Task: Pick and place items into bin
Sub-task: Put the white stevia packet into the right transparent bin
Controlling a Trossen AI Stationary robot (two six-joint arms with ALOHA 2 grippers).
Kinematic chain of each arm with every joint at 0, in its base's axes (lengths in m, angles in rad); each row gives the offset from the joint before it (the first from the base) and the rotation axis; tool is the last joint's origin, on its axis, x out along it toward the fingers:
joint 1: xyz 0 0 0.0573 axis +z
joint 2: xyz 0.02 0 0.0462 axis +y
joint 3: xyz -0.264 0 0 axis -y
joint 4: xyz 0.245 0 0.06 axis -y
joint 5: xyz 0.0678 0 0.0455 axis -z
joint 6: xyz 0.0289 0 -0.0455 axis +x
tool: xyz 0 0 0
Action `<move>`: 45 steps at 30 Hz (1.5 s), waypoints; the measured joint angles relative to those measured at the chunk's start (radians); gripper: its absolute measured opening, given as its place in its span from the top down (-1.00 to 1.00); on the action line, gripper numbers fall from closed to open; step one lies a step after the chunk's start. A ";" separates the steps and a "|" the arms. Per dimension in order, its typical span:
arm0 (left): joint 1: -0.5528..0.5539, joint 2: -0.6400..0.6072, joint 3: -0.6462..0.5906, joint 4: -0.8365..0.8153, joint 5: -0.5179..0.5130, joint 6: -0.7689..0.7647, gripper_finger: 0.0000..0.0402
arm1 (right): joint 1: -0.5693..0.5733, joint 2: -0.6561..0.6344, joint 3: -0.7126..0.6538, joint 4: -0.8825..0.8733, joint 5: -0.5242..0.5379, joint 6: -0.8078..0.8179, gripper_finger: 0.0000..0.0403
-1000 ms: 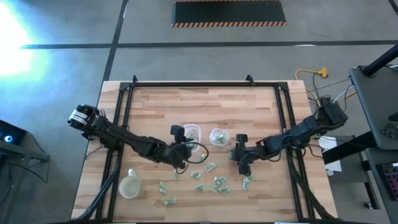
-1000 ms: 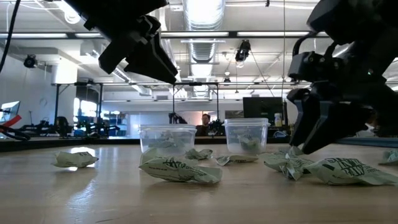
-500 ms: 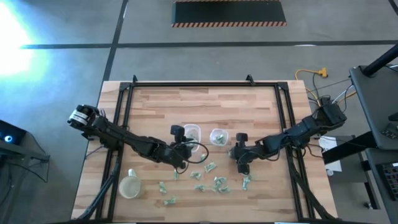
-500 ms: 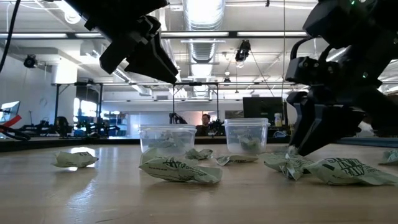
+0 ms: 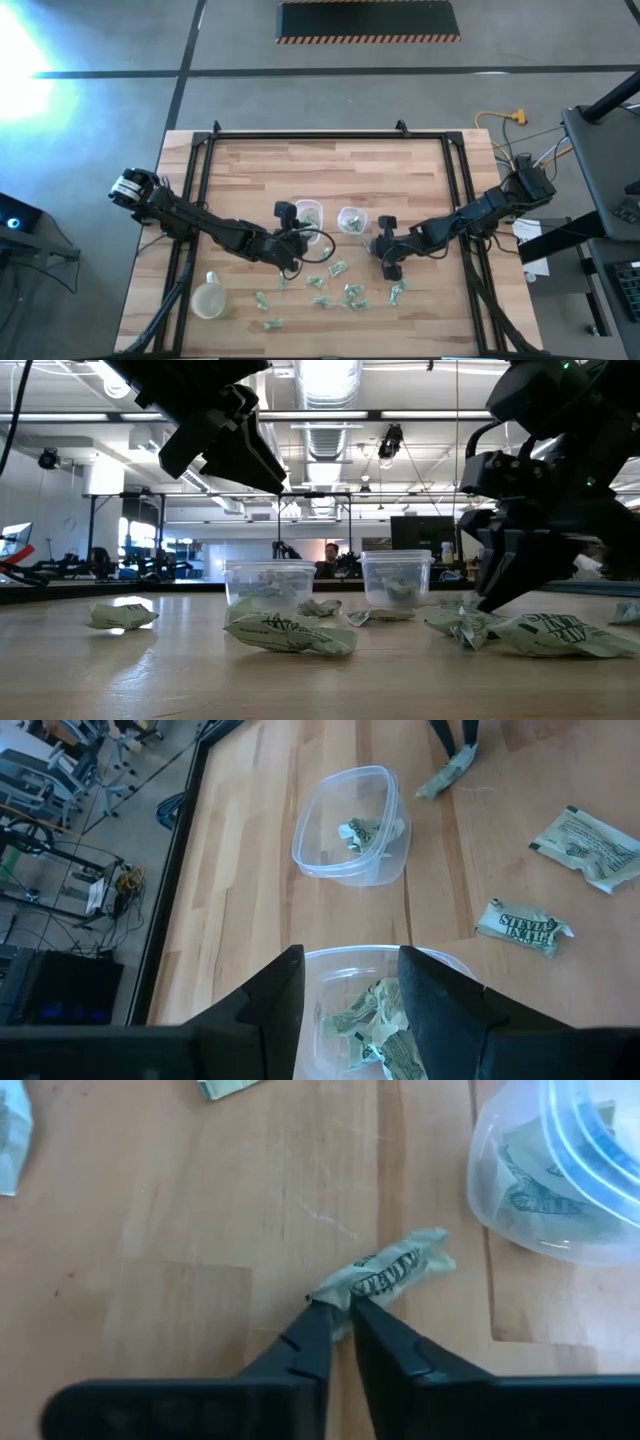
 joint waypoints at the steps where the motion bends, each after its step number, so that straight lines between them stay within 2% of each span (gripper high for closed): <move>1: 0.000 0.000 0.000 0.000 0.000 0.000 0.27 | 0.000 -0.001 0.000 0.000 -0.006 -0.002 0.89; 8: 0.000 0.000 0.000 0.000 0.000 0.000 0.27 | 0.000 -0.038 -0.004 -0.032 -0.021 -0.004 0.96; 14: 0.000 0.000 0.000 0.000 0.000 0.002 0.27 | 0.002 -0.091 -0.004 -0.039 -0.132 -0.001 0.96; 22: 0.000 0.000 0.001 0.002 0.000 0.002 0.27 | 0.013 -0.200 -0.003 -0.038 -0.126 -0.061 0.96; 25: 0.000 0.000 0.001 0.002 0.000 0.002 0.27 | 0.014 -0.247 -0.003 -0.036 -0.070 -0.150 0.96; 31: 0.000 0.000 0.001 0.003 0.000 0.002 0.27 | 0.005 -0.293 -0.002 0.073 0.191 -0.338 0.96; 39: 0.000 0.000 0.001 0.003 0.000 0.002 0.27 | -0.061 -0.216 -0.004 0.252 0.209 -0.424 0.96; 45: 0.000 0.000 0.001 0.003 0.000 0.003 0.27 | -0.129 -0.117 -0.005 0.247 0.210 -0.425 0.96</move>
